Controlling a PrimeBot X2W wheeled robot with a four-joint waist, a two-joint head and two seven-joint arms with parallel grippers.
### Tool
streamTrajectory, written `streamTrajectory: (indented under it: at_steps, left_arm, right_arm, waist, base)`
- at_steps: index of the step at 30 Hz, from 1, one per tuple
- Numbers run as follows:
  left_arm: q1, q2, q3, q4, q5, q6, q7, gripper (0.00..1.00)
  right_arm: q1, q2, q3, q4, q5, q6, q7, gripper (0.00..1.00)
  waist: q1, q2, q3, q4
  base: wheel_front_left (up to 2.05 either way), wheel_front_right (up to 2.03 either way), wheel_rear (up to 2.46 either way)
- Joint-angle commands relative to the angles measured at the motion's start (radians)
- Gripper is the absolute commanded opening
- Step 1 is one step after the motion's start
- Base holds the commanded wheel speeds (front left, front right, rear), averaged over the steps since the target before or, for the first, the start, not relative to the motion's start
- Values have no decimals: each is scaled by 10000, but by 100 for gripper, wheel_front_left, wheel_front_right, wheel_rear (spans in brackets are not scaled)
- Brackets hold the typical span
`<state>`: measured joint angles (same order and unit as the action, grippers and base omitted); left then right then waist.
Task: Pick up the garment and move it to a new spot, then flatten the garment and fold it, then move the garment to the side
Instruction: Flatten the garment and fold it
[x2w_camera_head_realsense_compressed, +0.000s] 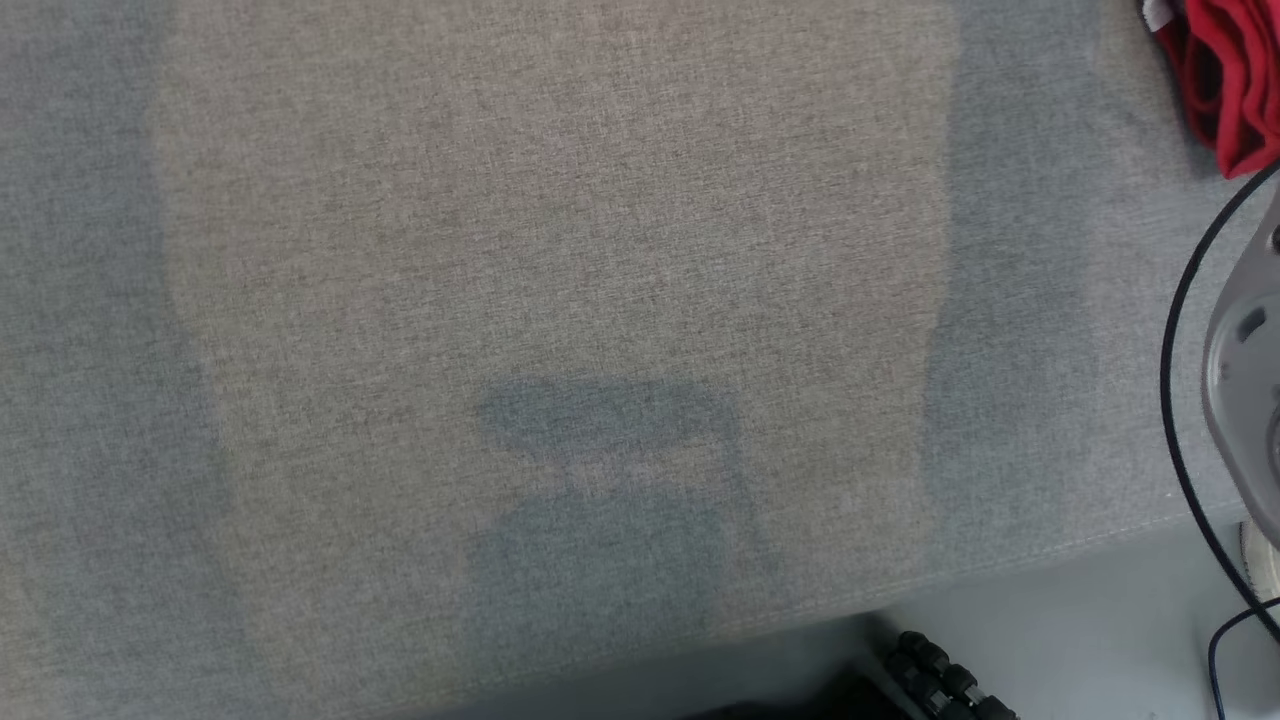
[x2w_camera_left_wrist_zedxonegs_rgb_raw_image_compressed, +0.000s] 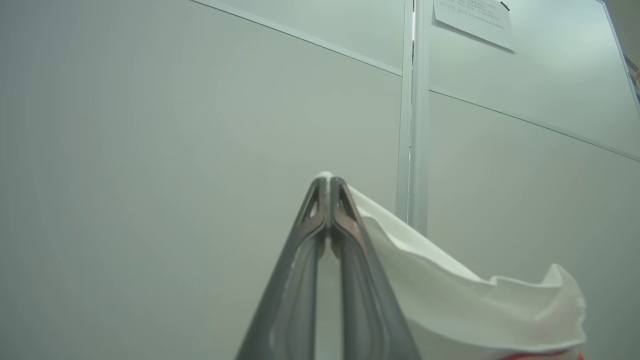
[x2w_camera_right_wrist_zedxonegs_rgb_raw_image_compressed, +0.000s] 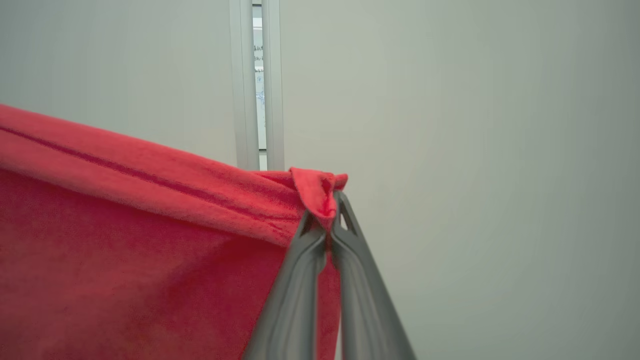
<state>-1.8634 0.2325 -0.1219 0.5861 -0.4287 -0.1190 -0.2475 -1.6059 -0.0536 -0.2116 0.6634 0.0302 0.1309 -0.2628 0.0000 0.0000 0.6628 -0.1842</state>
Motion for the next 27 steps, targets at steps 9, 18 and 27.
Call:
streamTrajectory:
  at_steps: [9, 18, 27]
  left_arm:
    - [2937, 401, -363, -854, -1120, -108, 839, 0]
    - [7274, 1185, 157, -4253, -2281, 467, 2447, 0]
    - [12806, 757, 818, -7015, -3010, 1898, 2805, 0]
  right_arm:
    - [1970, -295, 1717, 586, 437, -6, 30, 0]
    - [4346, -1711, 3412, -306, 2010, -7, 1729, 0]
    - [7599, -2631, 3852, -2434, 3213, -11, 4685, 0]
  waist:
    - [0, 0, 22, 572]
    - [0, 0, -1290, 1052]
    - [0, 0, -3004, 1434]
  base:
    - [0, 0, 0]
    - [0, 0, 0]
    - [0, 0, 0]
